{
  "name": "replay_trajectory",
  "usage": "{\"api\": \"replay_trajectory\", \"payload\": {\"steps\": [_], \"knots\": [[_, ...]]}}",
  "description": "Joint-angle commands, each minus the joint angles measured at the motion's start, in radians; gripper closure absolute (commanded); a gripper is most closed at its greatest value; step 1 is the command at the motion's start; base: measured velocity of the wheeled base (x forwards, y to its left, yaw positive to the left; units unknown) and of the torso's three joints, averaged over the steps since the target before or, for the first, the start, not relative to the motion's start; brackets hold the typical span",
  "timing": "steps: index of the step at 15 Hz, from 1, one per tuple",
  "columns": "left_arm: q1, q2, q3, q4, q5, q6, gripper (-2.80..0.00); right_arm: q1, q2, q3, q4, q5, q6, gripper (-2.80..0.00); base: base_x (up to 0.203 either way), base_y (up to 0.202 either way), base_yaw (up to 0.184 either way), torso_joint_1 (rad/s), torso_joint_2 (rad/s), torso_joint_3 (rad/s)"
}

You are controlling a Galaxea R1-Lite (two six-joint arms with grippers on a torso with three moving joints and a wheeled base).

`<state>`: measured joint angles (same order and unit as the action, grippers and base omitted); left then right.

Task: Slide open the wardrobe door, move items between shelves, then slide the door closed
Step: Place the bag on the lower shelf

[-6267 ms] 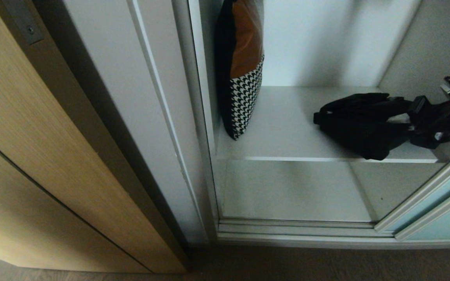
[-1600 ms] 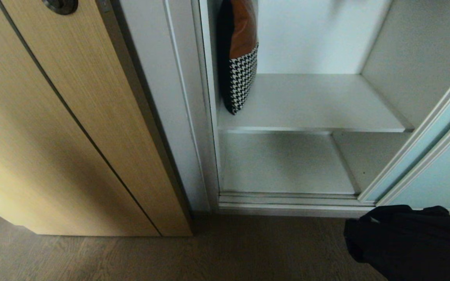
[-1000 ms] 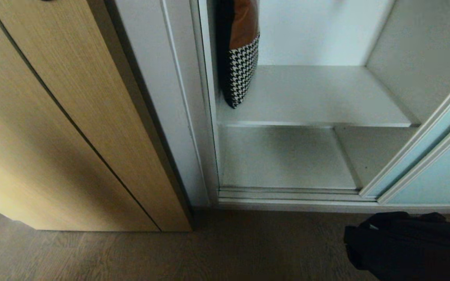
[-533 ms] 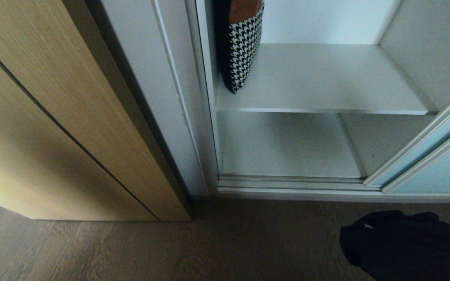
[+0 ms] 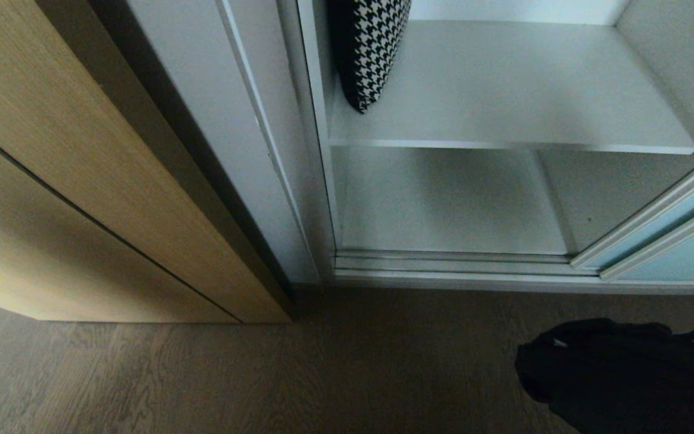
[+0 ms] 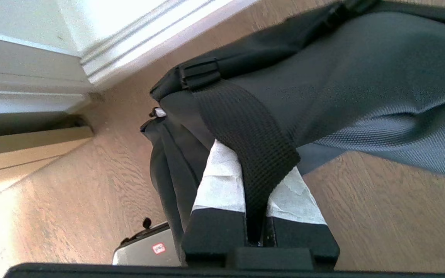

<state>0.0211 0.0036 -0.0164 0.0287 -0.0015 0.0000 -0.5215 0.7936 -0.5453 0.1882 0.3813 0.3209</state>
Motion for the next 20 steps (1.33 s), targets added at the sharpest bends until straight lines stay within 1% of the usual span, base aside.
{"api": "replay_trajectory", "payload": {"steps": [1,20], "knots": [[0.0,-0.001,0.001,0.0,0.0,0.0,0.0,0.0,0.003,-0.001,0.002,0.002,0.002,0.0,0.0,0.0,0.0,0.005,0.0,-0.198],[0.0,-0.001,0.004,-0.012,0.0,0.0,0.0,0.0,0.018,0.002,0.003,0.002,0.003,0.0,0.0,0.0,0.0,0.002,0.0,-0.196]]}}
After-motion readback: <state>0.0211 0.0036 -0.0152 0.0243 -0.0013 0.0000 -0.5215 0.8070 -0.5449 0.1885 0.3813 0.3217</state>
